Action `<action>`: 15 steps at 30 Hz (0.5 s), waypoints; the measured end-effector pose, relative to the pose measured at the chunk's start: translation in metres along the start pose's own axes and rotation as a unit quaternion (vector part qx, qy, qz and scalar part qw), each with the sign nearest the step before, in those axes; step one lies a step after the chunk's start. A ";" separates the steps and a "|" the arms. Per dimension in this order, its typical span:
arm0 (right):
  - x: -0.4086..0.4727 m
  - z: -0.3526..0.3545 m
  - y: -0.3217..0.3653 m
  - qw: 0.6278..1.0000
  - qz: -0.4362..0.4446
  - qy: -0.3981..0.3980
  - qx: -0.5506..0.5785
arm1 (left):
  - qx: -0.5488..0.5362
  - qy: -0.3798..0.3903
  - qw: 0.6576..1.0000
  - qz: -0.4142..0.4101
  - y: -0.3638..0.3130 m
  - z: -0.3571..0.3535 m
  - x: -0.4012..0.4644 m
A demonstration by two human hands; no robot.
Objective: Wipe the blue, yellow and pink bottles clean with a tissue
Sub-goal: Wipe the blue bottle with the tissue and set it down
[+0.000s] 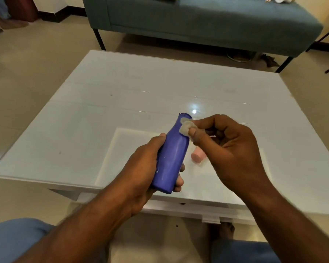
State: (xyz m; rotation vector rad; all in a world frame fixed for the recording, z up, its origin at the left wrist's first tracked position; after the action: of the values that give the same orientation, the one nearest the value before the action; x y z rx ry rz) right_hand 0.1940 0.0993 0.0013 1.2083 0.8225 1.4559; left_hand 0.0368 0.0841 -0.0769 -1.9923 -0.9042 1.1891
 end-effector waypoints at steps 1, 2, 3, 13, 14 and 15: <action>-0.001 -0.001 -0.001 1.000 -0.002 0.013 -0.001 | -0.001 -0.001 1.000 -0.002 0.000 -0.001 0.000; -0.002 -0.004 -0.002 0.999 -0.003 0.031 -0.005 | 0.000 -0.005 1.000 -0.006 0.000 -0.001 0.001; -0.004 -0.007 -0.002 0.999 0.000 0.050 -0.012 | 0.002 -0.010 1.000 -0.009 -0.001 0.000 0.001; 0.002 0.008 -0.005 0.999 -0.017 -0.039 0.004 | -0.025 -0.009 1.000 0.007 -0.002 0.000 0.000; 0.002 0.010 -0.005 0.999 -0.015 -0.046 0.002 | -0.039 0.010 0.999 0.017 -0.002 -0.004 0.000; 0.002 0.011 -0.005 0.999 -0.011 -0.052 -0.003 | -0.055 0.031 0.998 0.027 -0.003 -0.007 -0.001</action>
State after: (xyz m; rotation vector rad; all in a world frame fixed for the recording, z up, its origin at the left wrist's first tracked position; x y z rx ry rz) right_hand 0.2062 0.1014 0.0005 1.2561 0.7582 1.3653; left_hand 0.0421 0.0833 -0.0716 -2.1405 -0.9074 1.1228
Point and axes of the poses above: each hand's wrist, its own x-axis towards the middle knuckle, its own z-axis out of the back of the hand, y = z × x, the point moved 8 cm from there along x, towards the middle knuckle, and after that the axes turned 3 degrees about x, right-handed, at the moved point
